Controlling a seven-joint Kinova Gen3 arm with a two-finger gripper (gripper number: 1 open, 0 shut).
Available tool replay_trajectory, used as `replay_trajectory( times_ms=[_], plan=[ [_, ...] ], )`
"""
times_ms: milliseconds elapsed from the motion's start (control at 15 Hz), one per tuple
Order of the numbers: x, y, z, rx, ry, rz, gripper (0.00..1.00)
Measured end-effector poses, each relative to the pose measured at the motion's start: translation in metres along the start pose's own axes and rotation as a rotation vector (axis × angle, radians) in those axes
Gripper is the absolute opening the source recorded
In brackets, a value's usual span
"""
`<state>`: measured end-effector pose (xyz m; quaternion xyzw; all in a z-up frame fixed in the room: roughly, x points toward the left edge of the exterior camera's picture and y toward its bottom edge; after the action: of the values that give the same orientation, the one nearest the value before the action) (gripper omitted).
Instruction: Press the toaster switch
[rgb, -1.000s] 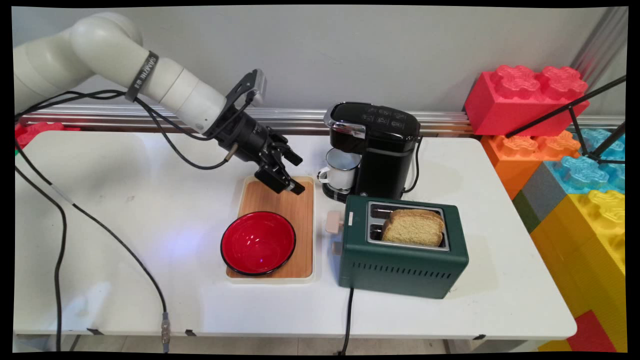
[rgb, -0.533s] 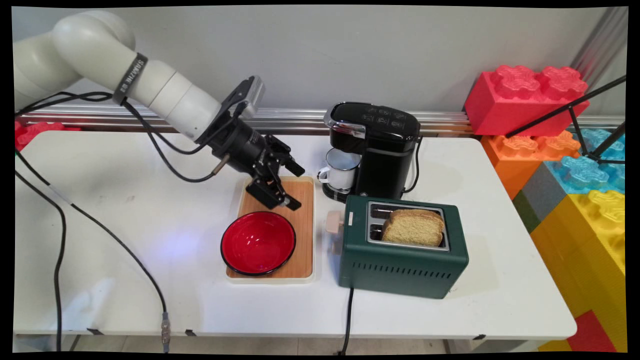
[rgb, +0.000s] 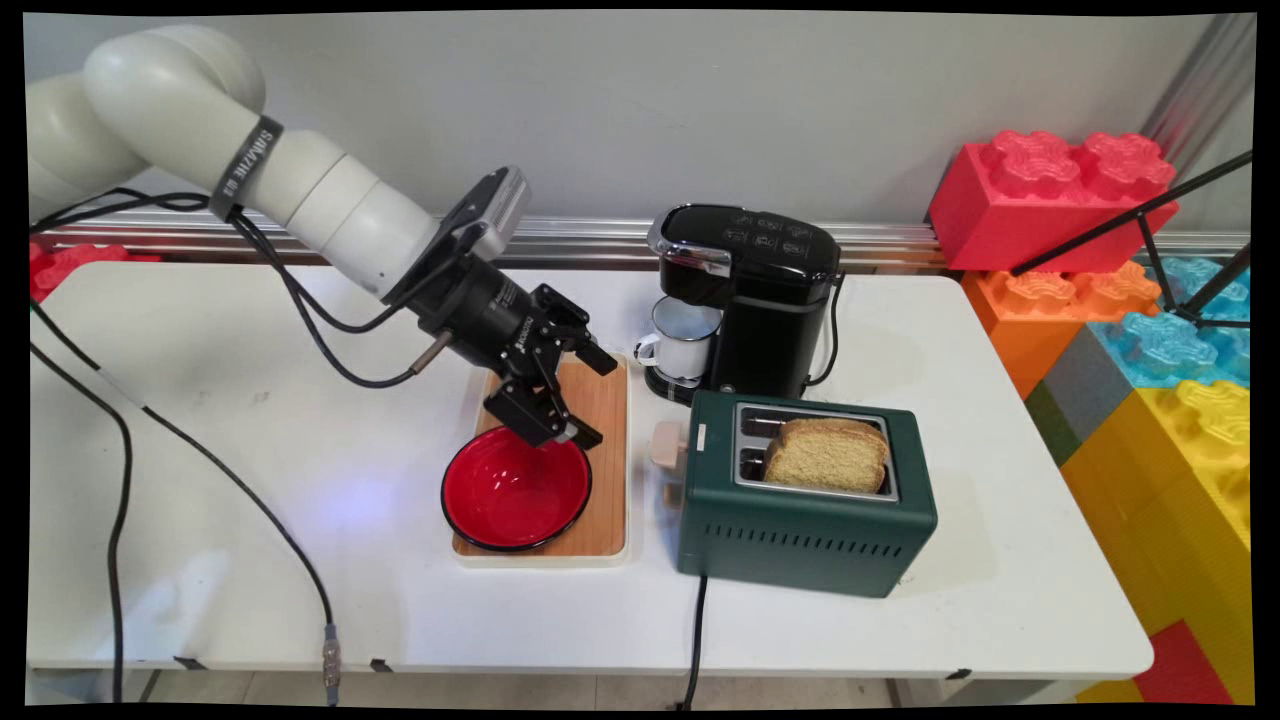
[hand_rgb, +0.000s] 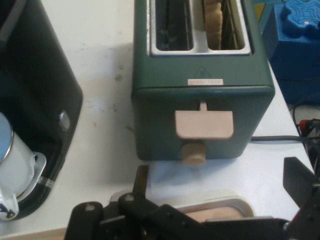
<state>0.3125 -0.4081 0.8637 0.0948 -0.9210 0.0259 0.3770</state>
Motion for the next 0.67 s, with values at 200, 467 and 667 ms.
replay_trajectory(
  times_ms=[200, 467, 667],
  plan=[
    [0.0006, 0.0032, -0.0011, -0.007, 0.002, 0.004, 1.0],
    [0.0003, 0.004, -0.0035, -0.011, 0.007, 0.002, 1.0],
    [-0.0004, 0.0037, -0.0057, -0.015, 0.018, -0.011, 0.0]
  ],
)
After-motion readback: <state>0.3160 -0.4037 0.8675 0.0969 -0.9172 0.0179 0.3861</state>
